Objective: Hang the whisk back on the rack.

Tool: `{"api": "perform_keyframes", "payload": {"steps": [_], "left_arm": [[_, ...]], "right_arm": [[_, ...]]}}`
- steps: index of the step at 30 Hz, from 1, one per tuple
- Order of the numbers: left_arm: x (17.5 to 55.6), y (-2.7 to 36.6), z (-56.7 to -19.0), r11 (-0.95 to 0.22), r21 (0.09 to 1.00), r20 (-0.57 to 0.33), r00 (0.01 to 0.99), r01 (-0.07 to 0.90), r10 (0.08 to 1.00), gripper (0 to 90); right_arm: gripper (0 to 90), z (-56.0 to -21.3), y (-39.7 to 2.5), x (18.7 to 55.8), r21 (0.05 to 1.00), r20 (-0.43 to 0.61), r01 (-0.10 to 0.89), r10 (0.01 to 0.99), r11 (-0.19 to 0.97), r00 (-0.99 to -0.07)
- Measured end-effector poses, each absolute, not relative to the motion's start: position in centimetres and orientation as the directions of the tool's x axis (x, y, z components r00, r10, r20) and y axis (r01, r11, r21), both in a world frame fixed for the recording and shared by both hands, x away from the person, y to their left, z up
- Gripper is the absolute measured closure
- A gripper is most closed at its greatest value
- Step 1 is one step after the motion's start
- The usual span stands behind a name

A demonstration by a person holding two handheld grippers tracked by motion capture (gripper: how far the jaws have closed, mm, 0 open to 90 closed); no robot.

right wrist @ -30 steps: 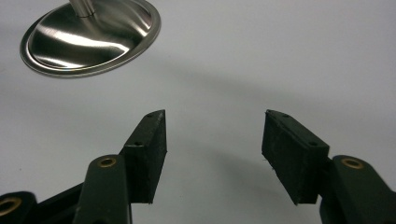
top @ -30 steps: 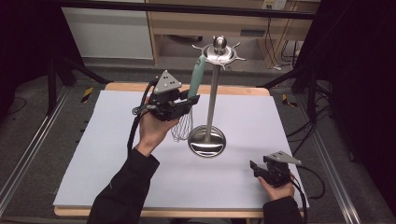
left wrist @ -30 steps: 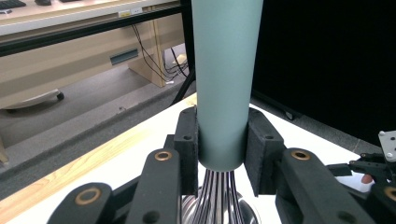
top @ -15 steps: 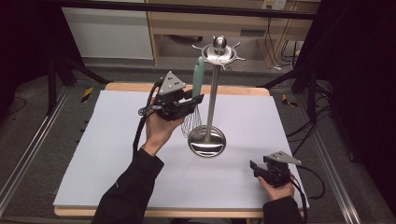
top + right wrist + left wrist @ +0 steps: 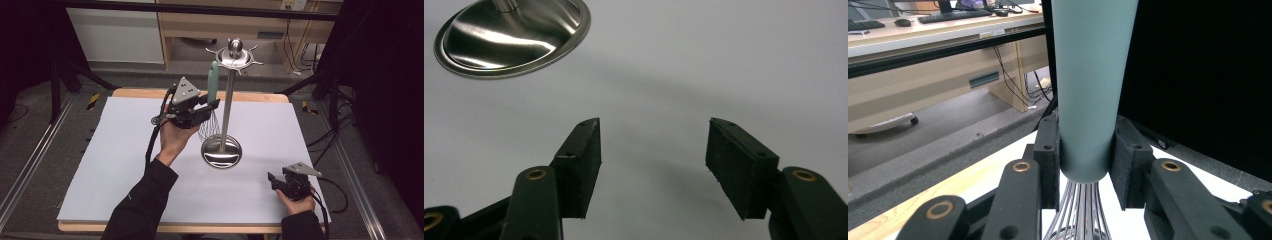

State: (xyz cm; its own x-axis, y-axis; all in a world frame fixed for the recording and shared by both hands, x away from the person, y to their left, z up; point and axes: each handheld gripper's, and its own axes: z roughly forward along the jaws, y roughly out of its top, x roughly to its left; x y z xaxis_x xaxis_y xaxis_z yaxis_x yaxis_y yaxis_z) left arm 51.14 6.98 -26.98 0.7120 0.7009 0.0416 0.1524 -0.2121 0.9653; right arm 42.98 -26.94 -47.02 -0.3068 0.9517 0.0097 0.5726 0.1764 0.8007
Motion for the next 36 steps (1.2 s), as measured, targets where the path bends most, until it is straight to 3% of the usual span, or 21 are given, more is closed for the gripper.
{"api": "perform_keyframes", "payload": {"steps": [15,22,36], "left_arm": [[51.3,6.7,-27.4,-0.239,0.959,0.068,0.702,0.149,0.709,55.2],[50.6,7.7,-27.3,-0.226,0.961,0.051,0.704,0.158,0.709,47.0],[49.3,11.1,-29.0,-0.213,0.957,0.015,0.700,0.197,0.714,40.8]], "right_arm": [[39.1,-47.0,-27.2,43.0,0.802,0.016,0.572,0.951,0.172,-0.308],[38.3,-47.0,-27.2,43.0,0.806,0.015,0.568,0.952,0.170,-0.306],[36.5,-47.2,-27.3,43.0,0.796,0.016,0.581,0.954,0.169,-0.300]]}}
